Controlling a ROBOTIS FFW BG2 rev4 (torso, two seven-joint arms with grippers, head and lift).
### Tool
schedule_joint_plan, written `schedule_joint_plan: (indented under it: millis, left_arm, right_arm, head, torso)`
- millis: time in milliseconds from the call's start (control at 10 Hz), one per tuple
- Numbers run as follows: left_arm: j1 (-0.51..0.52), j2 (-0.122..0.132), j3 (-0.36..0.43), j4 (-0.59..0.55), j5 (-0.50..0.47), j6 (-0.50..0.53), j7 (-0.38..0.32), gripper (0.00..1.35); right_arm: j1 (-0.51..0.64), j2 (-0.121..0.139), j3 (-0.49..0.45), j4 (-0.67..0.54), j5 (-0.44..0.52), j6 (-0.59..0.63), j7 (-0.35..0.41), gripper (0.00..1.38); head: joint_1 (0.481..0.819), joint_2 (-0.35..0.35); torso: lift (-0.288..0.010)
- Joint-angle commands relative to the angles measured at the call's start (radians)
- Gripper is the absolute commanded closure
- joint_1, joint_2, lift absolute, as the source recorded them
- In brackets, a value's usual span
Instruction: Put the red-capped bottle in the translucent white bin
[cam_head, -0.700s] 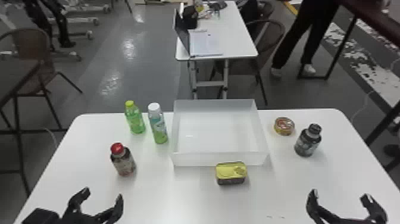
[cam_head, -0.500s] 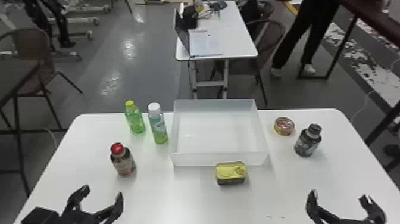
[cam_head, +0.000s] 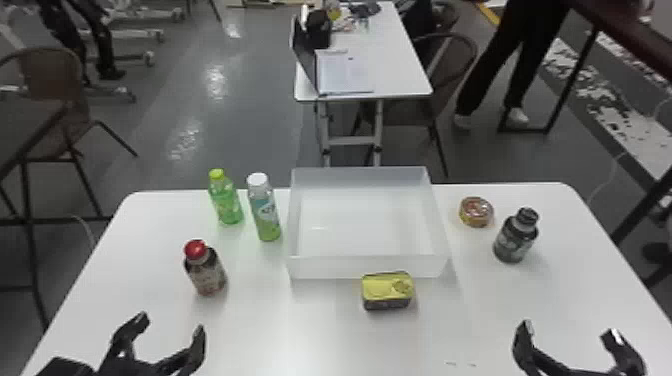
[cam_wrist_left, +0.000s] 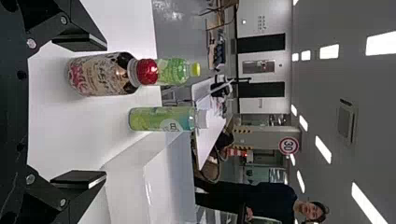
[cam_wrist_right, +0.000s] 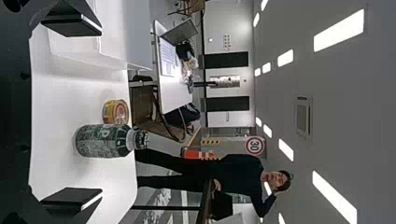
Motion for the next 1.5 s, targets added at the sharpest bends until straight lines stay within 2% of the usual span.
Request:
schedule_joint_plan:
  millis: [0, 200, 500, 600, 700, 900, 1100, 1200, 1400]
  left_arm:
    - [-0.001, -0.003, 0.012, 0.005, -0.001, 0.016, 0.002, 0.31]
    - [-0.023, -0.003, 0.026, 0.034, 0.005, 0.020, 0.004, 0.31]
    - [-0.122, -0.002, 0.048, 0.167, 0.043, 0.011, -0.021, 0.31]
    - [-0.144, 0.020, 0.049, 0.197, 0.039, 0.017, -0.022, 0.31]
    - [-0.176, 0.031, 0.057, 0.236, 0.033, 0.022, -0.039, 0.31]
    - [-0.259, 0.025, 0.118, 0.316, -0.038, 0.025, -0.093, 0.31]
    - [-0.372, 0.026, 0.190, 0.419, -0.105, 0.022, -0.176, 0.31]
    - [-0.434, 0.040, 0.196, 0.477, -0.130, 0.022, -0.207, 0.31]
    - [-0.544, 0.089, 0.157, 0.588, -0.177, 0.046, -0.256, 0.31]
  right_arm:
    - [-0.003, 0.002, 0.000, 0.002, -0.003, 0.000, 0.001, 0.08]
    - [-0.006, 0.002, 0.002, 0.005, -0.006, 0.001, 0.001, 0.08]
    - [-0.027, 0.002, 0.005, 0.017, -0.014, 0.003, 0.019, 0.08]
    - [-0.032, 0.002, 0.005, 0.020, -0.015, 0.004, 0.024, 0.08]
    - [-0.034, 0.002, 0.006, 0.022, -0.020, 0.006, 0.027, 0.09]
    - [-0.044, 0.002, 0.006, 0.028, -0.023, 0.009, 0.037, 0.09]
    - [-0.061, 0.002, 0.006, 0.037, -0.025, 0.017, 0.057, 0.09]
    - [-0.066, 0.002, 0.006, 0.042, -0.026, 0.018, 0.065, 0.09]
    - [-0.078, 0.002, 0.006, 0.051, -0.035, 0.020, 0.082, 0.09]
  head:
    - [0.695, 0.041]
    - [0.695, 0.052]
    - [0.695, 0.081]
    - [0.695, 0.088]
    - [0.695, 0.094]
    - [0.695, 0.103]
    - [0.695, 0.133]
    - [0.695, 0.148]
    - [0.695, 0.152]
  torso:
    - [-0.028]
    - [-0.028]
    - [-0.028]
    - [-0.028]
    - [-0.028]
    - [-0.028]
    - [-0.028]
    - [-0.028]
    - [-0.028]
